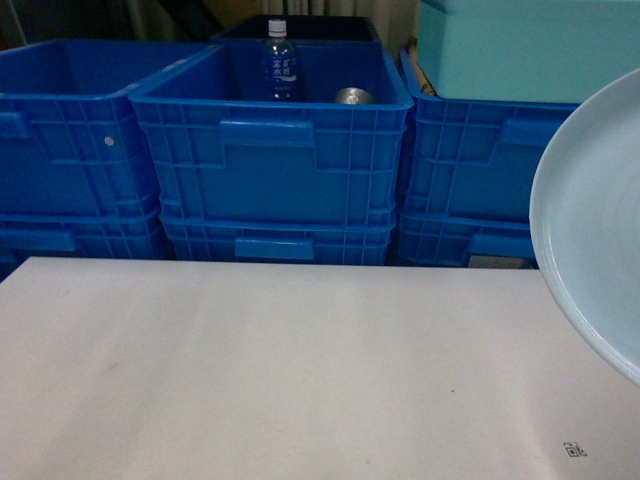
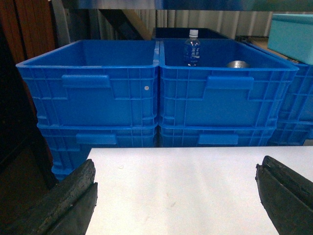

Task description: Place blue tray on left shelf second layer neatly

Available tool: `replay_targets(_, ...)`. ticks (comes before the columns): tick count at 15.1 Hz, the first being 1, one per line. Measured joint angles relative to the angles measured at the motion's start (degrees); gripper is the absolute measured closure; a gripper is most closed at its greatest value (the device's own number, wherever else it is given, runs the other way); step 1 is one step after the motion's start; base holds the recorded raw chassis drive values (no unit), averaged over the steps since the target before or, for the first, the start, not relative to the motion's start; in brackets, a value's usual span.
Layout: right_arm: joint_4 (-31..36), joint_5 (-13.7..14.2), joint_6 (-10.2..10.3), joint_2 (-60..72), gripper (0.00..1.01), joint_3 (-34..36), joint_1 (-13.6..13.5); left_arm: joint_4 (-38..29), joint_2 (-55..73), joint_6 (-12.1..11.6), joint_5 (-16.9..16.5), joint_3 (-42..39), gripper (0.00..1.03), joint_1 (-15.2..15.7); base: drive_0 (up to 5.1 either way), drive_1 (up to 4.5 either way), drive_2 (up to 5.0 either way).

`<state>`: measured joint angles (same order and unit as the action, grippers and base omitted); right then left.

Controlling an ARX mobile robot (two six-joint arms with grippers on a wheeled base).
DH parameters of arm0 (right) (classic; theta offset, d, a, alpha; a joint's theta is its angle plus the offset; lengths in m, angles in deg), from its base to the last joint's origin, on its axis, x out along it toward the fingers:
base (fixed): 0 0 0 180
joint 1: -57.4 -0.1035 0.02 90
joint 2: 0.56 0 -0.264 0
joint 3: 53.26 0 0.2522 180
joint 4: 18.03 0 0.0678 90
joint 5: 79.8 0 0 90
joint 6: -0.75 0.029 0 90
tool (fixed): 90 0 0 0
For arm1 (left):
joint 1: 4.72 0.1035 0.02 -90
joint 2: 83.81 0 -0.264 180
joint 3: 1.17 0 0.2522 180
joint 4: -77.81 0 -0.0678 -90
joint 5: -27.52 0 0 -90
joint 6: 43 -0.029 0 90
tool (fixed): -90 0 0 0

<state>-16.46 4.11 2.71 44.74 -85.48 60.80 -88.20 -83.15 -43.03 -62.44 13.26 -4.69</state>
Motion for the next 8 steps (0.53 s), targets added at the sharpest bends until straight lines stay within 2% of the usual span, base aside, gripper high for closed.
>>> replay_targets(8,0.02,0.0,0.0,0.0,0.99,0.0,-0.02,0.0,0.02,0.0,0.0,0.0,0.05,0.0,0.0,0.0,0.0)
